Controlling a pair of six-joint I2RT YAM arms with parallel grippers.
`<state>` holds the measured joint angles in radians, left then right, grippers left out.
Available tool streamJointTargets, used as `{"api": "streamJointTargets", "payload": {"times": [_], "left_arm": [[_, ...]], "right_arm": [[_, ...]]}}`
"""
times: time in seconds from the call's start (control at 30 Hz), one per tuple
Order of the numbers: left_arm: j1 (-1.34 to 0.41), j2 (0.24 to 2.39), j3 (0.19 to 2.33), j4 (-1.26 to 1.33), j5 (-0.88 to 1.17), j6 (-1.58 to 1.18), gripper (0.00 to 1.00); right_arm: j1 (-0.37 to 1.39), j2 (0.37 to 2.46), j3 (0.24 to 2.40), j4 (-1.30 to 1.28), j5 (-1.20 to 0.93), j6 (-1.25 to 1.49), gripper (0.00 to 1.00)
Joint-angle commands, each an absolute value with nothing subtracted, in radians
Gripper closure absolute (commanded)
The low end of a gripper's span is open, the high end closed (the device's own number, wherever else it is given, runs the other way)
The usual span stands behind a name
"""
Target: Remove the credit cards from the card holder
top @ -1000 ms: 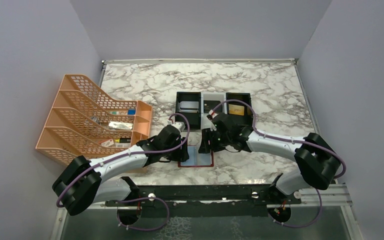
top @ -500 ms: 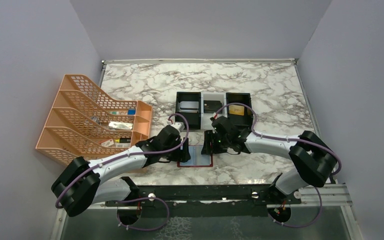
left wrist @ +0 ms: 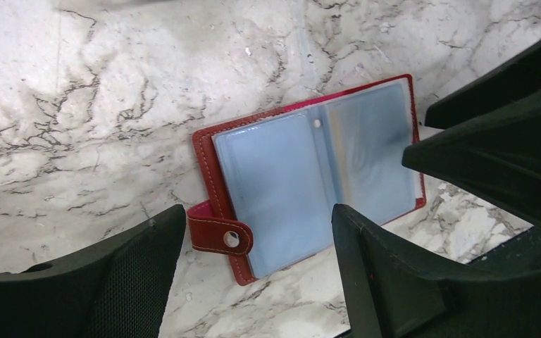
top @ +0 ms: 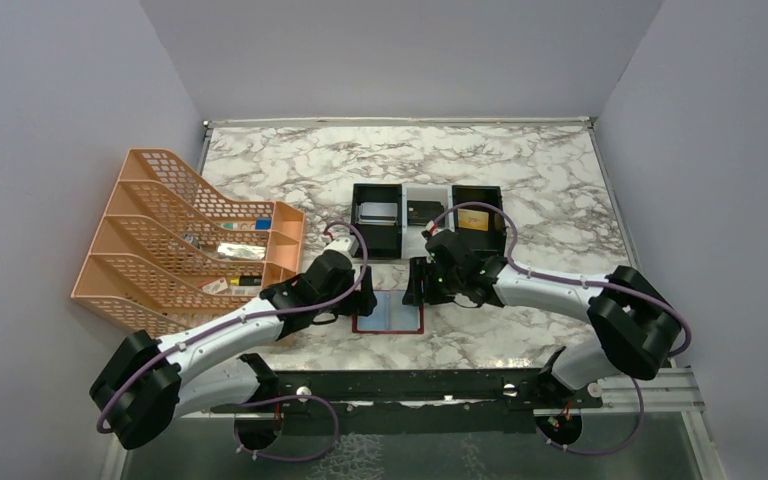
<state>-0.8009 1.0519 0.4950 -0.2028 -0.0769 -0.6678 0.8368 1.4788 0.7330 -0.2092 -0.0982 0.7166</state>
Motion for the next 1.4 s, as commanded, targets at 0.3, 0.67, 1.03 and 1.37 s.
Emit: {"api": "streamJointTargets", "payload": {"times": [0.3,0.67,1.03,1.37], "left_arm": [[-0.807,1.204,0.447,-0.106,-0.020,-0.679,0.42],[-0.806,1.184,0.416,-0.086,0.050,-0.676,0.60],[-0.808,1.181,0.405,-0.064,0.066,-0.701,0.62],[-0.807,1.173,0.399,-0.052,0.060,-0.717,0.62]], "right_arm": [[0.842,1.545,0.717,-0.105,-0.187,0.745,0.52],[0.842,1.575,0.722,-0.040,-0.264,0.765,0.52],[0.842,1.578,0.725,0.126,-0.415,0.833,0.53],[0.842,1.501,0.732,0.073,-0.382,0.815,0.53]]}}
